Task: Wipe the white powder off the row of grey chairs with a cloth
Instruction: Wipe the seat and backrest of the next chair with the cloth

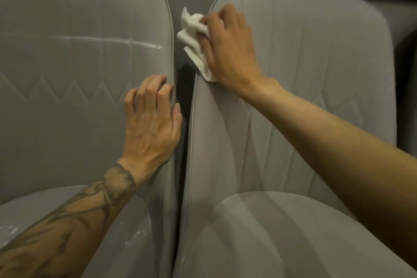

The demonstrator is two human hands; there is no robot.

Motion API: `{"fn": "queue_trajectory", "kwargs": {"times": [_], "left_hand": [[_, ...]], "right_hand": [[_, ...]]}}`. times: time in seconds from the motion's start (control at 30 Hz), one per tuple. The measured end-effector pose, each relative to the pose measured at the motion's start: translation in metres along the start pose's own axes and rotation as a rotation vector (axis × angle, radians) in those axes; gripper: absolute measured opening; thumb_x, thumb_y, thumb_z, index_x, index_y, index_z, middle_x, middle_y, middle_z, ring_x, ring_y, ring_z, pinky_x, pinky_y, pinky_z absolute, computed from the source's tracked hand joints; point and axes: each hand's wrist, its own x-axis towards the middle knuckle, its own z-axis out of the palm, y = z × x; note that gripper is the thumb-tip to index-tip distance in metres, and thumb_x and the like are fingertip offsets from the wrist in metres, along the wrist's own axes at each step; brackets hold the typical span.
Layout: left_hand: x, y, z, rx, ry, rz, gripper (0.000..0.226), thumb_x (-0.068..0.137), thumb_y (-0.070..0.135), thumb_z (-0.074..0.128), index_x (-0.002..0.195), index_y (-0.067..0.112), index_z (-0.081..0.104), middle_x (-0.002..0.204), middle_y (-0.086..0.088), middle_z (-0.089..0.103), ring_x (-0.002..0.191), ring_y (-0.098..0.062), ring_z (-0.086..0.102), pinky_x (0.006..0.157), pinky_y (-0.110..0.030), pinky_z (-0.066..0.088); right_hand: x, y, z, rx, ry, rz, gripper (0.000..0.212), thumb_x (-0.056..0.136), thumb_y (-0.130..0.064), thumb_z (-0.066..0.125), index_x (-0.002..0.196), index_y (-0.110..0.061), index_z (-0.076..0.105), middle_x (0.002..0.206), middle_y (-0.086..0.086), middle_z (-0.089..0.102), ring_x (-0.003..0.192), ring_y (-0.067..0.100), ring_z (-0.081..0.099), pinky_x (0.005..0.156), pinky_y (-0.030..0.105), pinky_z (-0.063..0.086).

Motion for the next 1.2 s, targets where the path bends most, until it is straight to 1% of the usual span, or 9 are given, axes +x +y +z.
{"fn": "queue_trajectory", "kwargs": {"times": [0.13,0.23,0.3,0.4,0.57,0.8,0.93,1.0,1.2], "left_hand": [[-0.001,-0.001,0.001,-0.019,0.026,-0.013,0.036,0.1,0.018,0.052,0.132,0.002,0.053,0.143,-0.019,0.049,0.135,-0.036,0.044,0.11,-0.051,0.032],[-0.001,-0.001,0.004,-0.03,0.048,-0.012,0.034,0.1,0.017,0.051,0.131,0.003,0.054,0.143,-0.018,0.051,0.135,-0.035,0.045,0.108,-0.051,0.033],[-0.002,-0.003,0.004,-0.037,0.038,-0.006,0.034,0.1,0.015,0.052,0.131,0.003,0.054,0.143,-0.018,0.051,0.135,-0.035,0.044,0.108,-0.052,0.032],[-0.002,-0.004,0.005,-0.048,0.019,-0.014,0.034,0.099,0.013,0.056,0.131,0.003,0.054,0.145,-0.018,0.05,0.136,-0.034,0.043,0.107,-0.052,0.032],[-0.002,-0.001,0.002,-0.048,0.015,-0.027,0.034,0.1,0.015,0.052,0.131,0.003,0.054,0.144,-0.018,0.05,0.136,-0.035,0.044,0.107,-0.051,0.033],[0.0,-0.003,-0.001,-0.042,-0.013,-0.015,0.033,0.103,0.02,0.051,0.132,0.004,0.054,0.145,-0.016,0.051,0.136,-0.035,0.045,0.107,-0.052,0.036],[-0.006,-0.011,-0.008,-0.06,-0.09,0.053,0.042,0.104,0.022,0.051,0.143,0.003,0.049,0.153,-0.017,0.046,0.146,-0.034,0.039,0.114,-0.05,0.033],[-0.01,-0.016,-0.015,-0.072,-0.152,0.085,0.047,0.106,0.023,0.048,0.148,0.004,0.045,0.157,-0.018,0.041,0.149,-0.034,0.035,0.119,-0.05,0.031],[-0.039,-0.024,-0.039,-0.093,-0.301,0.075,0.052,0.107,0.028,0.048,0.156,0.013,0.041,0.164,-0.014,0.032,0.152,-0.032,0.031,0.121,-0.053,0.029]], "right_hand": [[-0.042,-0.013,-0.001,0.096,0.015,0.034,0.035,0.099,-0.034,0.047,0.117,-0.007,0.061,0.11,0.017,0.054,0.096,0.034,0.053,0.08,0.045,0.044],[-0.142,-0.045,-0.016,0.245,-0.161,-0.066,0.044,0.105,-0.037,0.034,0.117,-0.005,0.062,0.109,0.016,0.055,0.094,0.034,0.052,0.082,0.046,0.044],[-0.175,-0.053,-0.026,0.247,-0.278,-0.154,0.031,0.103,-0.029,0.044,0.117,-0.009,0.063,0.111,0.012,0.056,0.092,0.03,0.051,0.079,0.044,0.042],[-0.131,-0.035,-0.016,0.184,-0.188,-0.131,0.027,0.097,-0.026,0.055,0.114,-0.008,0.063,0.108,0.016,0.057,0.09,0.034,0.052,0.076,0.045,0.043],[-0.099,-0.035,-0.007,0.161,-0.073,0.094,0.027,0.101,-0.029,0.05,0.116,-0.009,0.061,0.112,0.013,0.054,0.096,0.031,0.051,0.082,0.044,0.043],[-0.232,-0.057,-0.033,0.342,-0.45,-0.292,0.022,0.099,-0.024,0.056,0.118,-0.015,0.061,0.114,0.008,0.057,0.093,0.031,0.054,0.077,0.043,0.045],[-0.151,-0.044,-0.019,0.262,-0.158,0.063,0.024,0.101,-0.026,0.054,0.116,-0.01,0.062,0.109,0.012,0.054,0.094,0.033,0.052,0.083,0.048,0.044],[-0.136,-0.051,-0.016,0.259,-0.133,0.119,0.027,0.103,-0.031,0.049,0.114,-0.01,0.062,0.11,0.011,0.052,0.094,0.031,0.05,0.085,0.046,0.043],[-0.247,-0.094,-0.043,0.425,-0.523,-0.235,0.021,0.102,-0.03,0.051,0.111,-0.016,0.063,0.111,0.006,0.057,0.095,0.029,0.054,0.076,0.039,0.042]]}}
